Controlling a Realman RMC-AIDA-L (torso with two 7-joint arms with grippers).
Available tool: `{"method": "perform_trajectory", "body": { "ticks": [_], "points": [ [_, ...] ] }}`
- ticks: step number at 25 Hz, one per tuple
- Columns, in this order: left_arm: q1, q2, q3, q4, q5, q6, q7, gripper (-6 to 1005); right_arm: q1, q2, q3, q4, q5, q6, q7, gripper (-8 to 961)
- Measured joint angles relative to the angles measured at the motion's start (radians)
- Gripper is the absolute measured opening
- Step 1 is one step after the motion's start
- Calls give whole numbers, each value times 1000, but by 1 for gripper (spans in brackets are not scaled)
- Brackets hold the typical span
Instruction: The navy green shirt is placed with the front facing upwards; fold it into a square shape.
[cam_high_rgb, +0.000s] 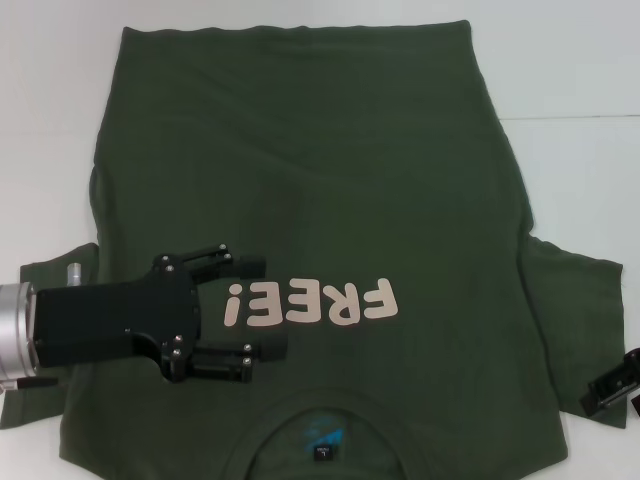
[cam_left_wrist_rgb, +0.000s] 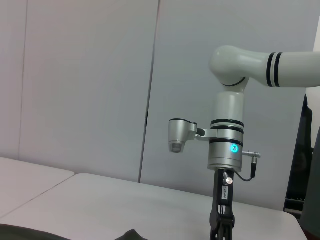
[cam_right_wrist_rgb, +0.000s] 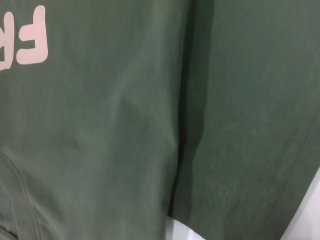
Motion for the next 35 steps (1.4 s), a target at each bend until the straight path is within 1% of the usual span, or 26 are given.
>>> {"method": "perform_trajectory", "body": {
  "ticks": [4,13,20,27,35],
  "points": [
    [1,0,0,0,0,0,0,901,0,0,-4,1,1,2,0,853],
    [2,0,0,0,0,6,0,897,0,12,-5,1,8,10,-7,852],
    [2,0,0,0,0,2,0,894,1,12,1,1,10,16,-10,851],
    [2,-1,0,0,0,2,0,891,2,14,-5,1,59,26,-14,852],
    [2,-1,-1,0,0,0,0,887,11,15,-5,21,64,36,-19,782]
  ]
}}
